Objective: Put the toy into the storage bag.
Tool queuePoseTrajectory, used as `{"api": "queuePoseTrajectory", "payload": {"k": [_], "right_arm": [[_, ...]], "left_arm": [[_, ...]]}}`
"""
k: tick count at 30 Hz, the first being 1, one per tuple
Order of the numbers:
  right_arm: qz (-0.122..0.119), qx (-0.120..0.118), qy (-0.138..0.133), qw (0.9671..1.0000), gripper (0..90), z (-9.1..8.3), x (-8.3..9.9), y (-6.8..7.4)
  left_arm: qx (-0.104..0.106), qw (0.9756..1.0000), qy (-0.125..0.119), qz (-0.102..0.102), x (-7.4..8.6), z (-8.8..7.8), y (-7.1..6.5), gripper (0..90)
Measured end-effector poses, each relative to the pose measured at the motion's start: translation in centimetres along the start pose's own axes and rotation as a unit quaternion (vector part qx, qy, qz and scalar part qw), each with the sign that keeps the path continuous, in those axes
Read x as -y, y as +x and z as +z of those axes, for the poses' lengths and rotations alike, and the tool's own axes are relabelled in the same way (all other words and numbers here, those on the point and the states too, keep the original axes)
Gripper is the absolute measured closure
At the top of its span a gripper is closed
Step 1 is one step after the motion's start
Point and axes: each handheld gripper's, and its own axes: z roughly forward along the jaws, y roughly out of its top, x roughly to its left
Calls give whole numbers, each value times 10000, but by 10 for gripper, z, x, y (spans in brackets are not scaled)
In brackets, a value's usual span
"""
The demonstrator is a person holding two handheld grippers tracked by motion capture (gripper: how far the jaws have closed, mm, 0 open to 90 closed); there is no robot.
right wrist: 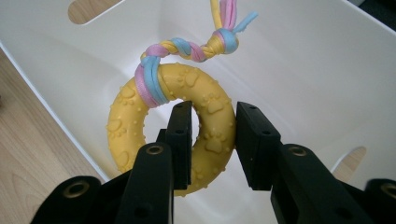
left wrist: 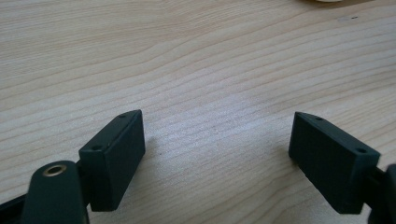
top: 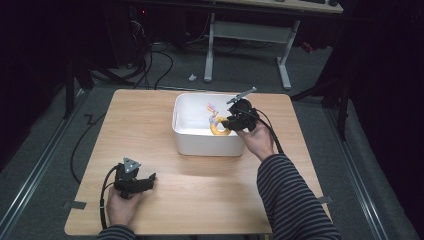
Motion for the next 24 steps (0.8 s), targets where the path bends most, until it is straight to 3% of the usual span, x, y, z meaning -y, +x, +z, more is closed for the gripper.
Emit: {"api": "queuePoseTrajectory", "payload": {"k": [12, 16, 24], "right_arm": [[-8, -123, 65, 9999, 674, 6, 0, 1], [100, -269, 113, 9995, 581, 6, 0, -1], [219, -87, -181, 9996, 482, -11, 12, -8]], "left_arm": [[2, 10000, 1, 2, 0, 0, 0, 188], [1, 10000, 2, 2, 0, 0, 0, 188], [3, 10000, 5, 5, 0, 0, 0, 186]]}}
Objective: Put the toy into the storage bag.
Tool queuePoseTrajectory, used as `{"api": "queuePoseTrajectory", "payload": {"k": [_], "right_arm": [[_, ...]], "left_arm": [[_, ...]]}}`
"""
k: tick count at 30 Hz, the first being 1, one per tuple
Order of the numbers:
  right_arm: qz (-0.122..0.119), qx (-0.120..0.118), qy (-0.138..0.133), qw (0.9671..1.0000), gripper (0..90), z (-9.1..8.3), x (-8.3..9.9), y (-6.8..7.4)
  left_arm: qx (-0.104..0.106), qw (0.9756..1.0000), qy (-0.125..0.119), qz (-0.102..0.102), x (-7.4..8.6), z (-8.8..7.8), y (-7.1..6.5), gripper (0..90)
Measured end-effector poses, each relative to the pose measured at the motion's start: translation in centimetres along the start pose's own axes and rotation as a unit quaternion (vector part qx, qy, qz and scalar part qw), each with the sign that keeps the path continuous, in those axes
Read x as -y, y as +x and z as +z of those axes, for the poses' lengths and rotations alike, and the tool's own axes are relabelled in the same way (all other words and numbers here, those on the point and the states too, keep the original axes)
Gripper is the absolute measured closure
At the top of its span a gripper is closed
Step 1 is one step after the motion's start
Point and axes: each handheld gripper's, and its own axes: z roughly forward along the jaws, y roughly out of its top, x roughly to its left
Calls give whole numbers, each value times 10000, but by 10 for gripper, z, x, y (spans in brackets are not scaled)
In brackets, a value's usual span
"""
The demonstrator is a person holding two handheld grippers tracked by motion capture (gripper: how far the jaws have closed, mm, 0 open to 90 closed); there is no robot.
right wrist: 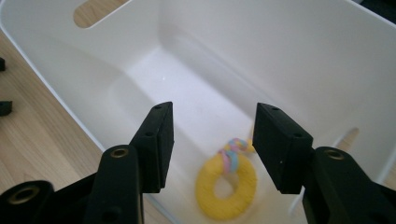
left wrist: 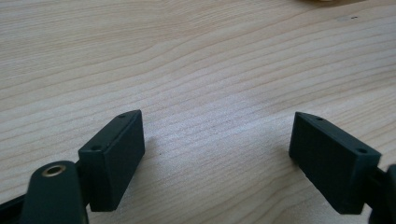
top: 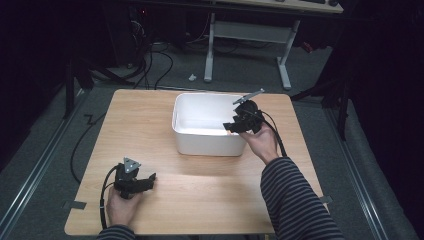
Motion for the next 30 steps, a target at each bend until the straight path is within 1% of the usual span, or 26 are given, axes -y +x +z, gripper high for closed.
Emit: {"api": "queuePoseTrajectory", "payload": {"k": [1, 5, 9, 13, 18, 20, 24, 28, 30], "right_arm": [[21, 41, 0, 10000, 480, -3, 1, -2], [91, 98, -219, 9997, 474, -18, 7, -8], [203, 83, -420, 9989, 471, -32, 16, -14], [245, 123, -458, 9986, 468, -44, 26, -18], [315, 165, -666, 9971, 463, -61, 38, -24], [389, 165, -690, 9967, 461, -66, 43, -26], [371, 226, -749, 9962, 459, -76, 50, -29], [422, 233, -871, 9950, 458, -86, 58, -31], [464, 251, -871, 9948, 455, -90, 63, -32]], "left_arm": [[0, 10000, 2, 1, 0, 0, 0, 186], [-1, 10000, 1, 1, 0, 0, 0, 186], [-1, 10000, 1, 1, 0, 0, 0, 186], [-1, 10000, 0, 2, 0, 0, 0, 186], [-1, 10000, 0, -1, 0, 0, 0, 186], [-1, 10000, 1, 1, 0, 0, 0, 186], [-1, 10000, -1, 0, 0, 0, 0, 186], [-1, 10000, -1, -3, 0, 0, 0, 186], [-1, 10000, -1, -2, 0, 0, 0, 186]]}}
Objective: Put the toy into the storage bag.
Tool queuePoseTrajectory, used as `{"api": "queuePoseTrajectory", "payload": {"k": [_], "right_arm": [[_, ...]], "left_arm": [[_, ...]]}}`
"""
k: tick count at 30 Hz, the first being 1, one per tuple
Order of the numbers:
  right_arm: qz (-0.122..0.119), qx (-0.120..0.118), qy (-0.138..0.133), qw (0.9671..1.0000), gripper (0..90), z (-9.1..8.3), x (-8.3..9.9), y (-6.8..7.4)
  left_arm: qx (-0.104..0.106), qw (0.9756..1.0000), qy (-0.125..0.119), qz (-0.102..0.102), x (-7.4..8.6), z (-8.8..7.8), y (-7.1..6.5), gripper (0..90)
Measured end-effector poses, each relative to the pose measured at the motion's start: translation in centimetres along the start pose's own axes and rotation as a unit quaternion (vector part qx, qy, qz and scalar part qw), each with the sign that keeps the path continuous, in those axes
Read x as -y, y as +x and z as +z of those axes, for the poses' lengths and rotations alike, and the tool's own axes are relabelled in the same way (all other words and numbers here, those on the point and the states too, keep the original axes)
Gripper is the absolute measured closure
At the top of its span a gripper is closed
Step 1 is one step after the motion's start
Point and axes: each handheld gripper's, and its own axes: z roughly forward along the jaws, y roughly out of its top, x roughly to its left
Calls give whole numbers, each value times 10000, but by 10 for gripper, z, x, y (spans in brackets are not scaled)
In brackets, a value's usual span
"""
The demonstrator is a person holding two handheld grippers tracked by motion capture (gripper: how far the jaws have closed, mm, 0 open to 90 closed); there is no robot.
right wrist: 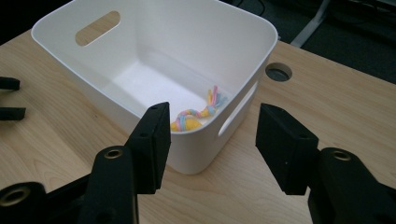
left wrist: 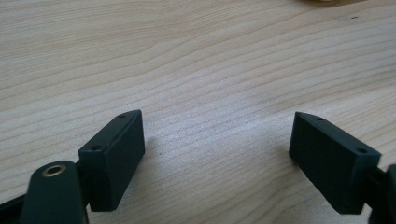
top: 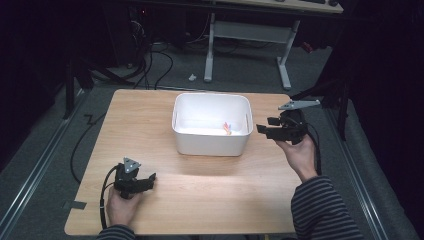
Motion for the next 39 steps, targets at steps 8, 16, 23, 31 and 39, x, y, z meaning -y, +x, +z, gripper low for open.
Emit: {"api": "queuePoseTrajectory", "payload": {"k": [8, 16, 23, 31, 39], "right_arm": [[92, 58, -108, 9999, 455, -17, 15, -5], [-25, 187, -105, 9998, 452, -33, 24, -3], [-23, 173, -214, 9996, 455, -47, 35, 0], [-38, 215, -306, 9993, 458, -59, 45, 5], [19, 197, -451, 9988, 457, -69, 58, 8]], "left_arm": [[0, 10000, 1, 2, 0, 0, 0, 186], [0, 10000, 0, 1, 0, 0, 0, 186], [0, 10000, 2, 3, 0, 0, 0, 186], [-1, 10000, 0, 0, 0, 0, 0, 186], [2, 10000, -2, 0, 0, 0, 0, 186]]}}
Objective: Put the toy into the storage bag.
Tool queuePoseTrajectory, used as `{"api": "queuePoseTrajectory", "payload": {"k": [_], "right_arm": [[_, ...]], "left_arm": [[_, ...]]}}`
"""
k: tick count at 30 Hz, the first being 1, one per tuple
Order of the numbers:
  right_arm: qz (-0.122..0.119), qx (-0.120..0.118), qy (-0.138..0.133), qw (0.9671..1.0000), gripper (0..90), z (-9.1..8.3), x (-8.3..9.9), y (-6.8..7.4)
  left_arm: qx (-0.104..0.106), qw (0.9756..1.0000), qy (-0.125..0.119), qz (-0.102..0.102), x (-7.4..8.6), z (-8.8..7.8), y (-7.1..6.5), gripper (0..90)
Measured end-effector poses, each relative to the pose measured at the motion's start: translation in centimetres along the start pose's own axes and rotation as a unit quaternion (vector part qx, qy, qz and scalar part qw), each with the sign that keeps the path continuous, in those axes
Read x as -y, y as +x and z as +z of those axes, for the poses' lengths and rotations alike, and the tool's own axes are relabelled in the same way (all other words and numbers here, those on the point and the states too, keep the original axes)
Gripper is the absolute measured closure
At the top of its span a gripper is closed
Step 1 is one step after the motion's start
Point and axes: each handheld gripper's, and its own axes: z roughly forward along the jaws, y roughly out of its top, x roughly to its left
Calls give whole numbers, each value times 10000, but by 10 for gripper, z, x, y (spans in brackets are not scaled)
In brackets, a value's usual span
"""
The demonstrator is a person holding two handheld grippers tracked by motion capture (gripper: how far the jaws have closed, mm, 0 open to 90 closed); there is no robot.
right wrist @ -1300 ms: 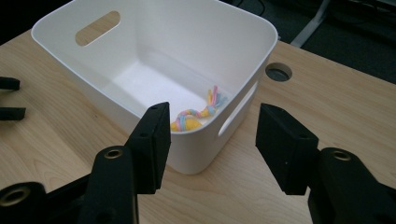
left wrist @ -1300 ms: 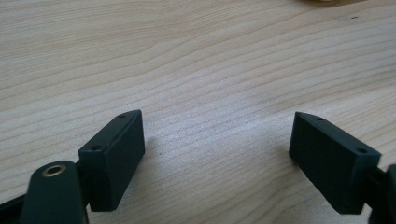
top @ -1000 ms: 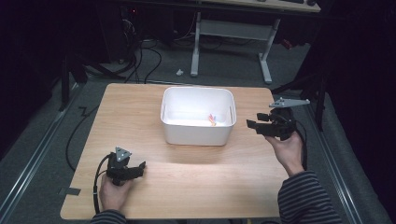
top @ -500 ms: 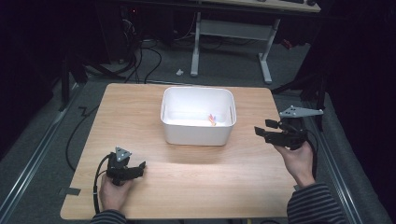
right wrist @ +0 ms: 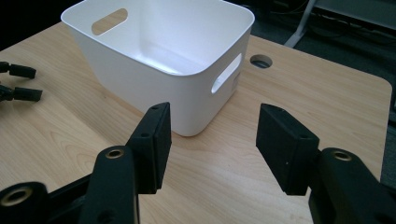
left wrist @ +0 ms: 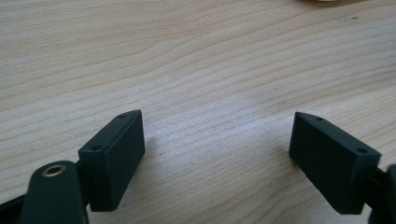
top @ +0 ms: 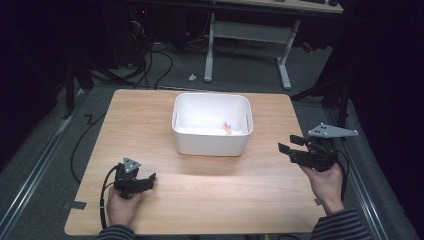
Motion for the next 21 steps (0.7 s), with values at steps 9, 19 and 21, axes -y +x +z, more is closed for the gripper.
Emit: {"api": "queuePoseTrajectory", "payload": {"k": [9, 19, 21], "right_arm": [[76, 91, -78, 9999, 459, -8, 19, 1], [137, 61, -76, 9999, 461, -6, 34, 8], [142, 58, -54, 9999, 461, -4, 39, 8]], "left_arm": [[-3, 10000, 2, 2, 0, 0, 0, 186], [-3, 10000, 2, 2, 0, 0, 0, 186], [-2, 10000, 6, 6, 0, 0, 0, 186]]}}
